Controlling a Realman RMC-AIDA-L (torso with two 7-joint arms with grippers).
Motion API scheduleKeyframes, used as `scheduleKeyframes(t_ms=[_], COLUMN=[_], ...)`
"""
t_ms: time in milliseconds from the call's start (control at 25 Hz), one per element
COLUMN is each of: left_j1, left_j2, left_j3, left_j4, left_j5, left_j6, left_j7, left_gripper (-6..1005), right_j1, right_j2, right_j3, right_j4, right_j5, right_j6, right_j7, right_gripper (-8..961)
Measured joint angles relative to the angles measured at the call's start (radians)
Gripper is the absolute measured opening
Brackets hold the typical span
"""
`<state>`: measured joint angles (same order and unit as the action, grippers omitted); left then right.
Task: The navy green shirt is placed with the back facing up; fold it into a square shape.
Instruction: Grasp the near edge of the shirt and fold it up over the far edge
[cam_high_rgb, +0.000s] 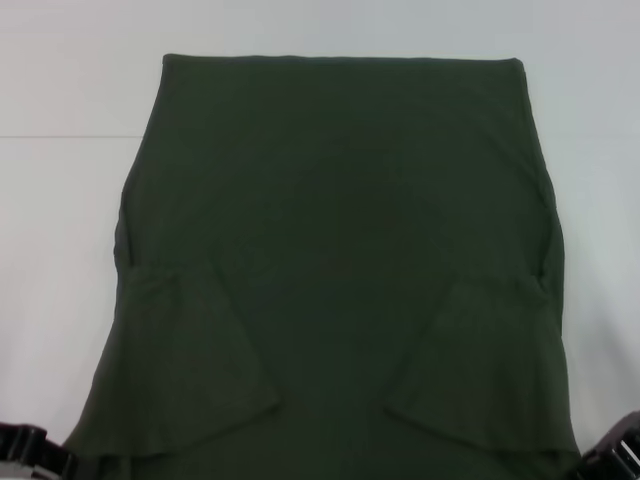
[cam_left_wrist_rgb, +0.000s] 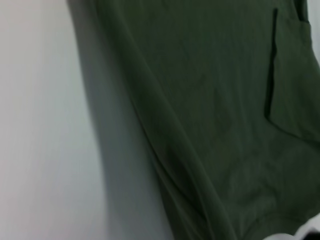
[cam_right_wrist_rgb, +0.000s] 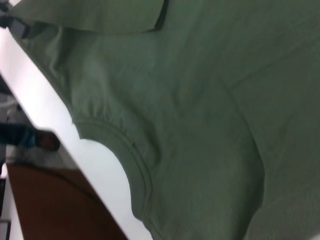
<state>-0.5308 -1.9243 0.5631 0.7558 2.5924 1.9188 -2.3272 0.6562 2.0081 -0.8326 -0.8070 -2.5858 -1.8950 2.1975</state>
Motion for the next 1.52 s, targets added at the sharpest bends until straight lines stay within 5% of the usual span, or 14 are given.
scheduleKeyframes(t_ms=[920, 1200, 1520], left_j1=[0.002, -0.001, 0.005], left_j2=[0.004, 0.014, 0.018], left_j3=[-0.011, -0.209, -0.399], left_j4=[-0.059, -0.061, -0.082], left_j5=[0.02, -0.005, -0.127], left_j6=[0.04, 0.03, -0.09], left_j7=[0.037, 0.067, 0.065], left_gripper=[112, 115, 118], right_j1=[-0.004, -0.01, -0.018], right_j2=[0.012, 0.005, -0.023], right_j3=[-0.054, 0.063, 0.334], right_j4=[0.016, 0.017, 0.017], right_j5=[0.003, 0.042, 0.102], right_j6=[-0.018, -0.016, 0.063], right_j7=[-0.038, -0.061, -0.072], right_gripper=[72, 71, 72])
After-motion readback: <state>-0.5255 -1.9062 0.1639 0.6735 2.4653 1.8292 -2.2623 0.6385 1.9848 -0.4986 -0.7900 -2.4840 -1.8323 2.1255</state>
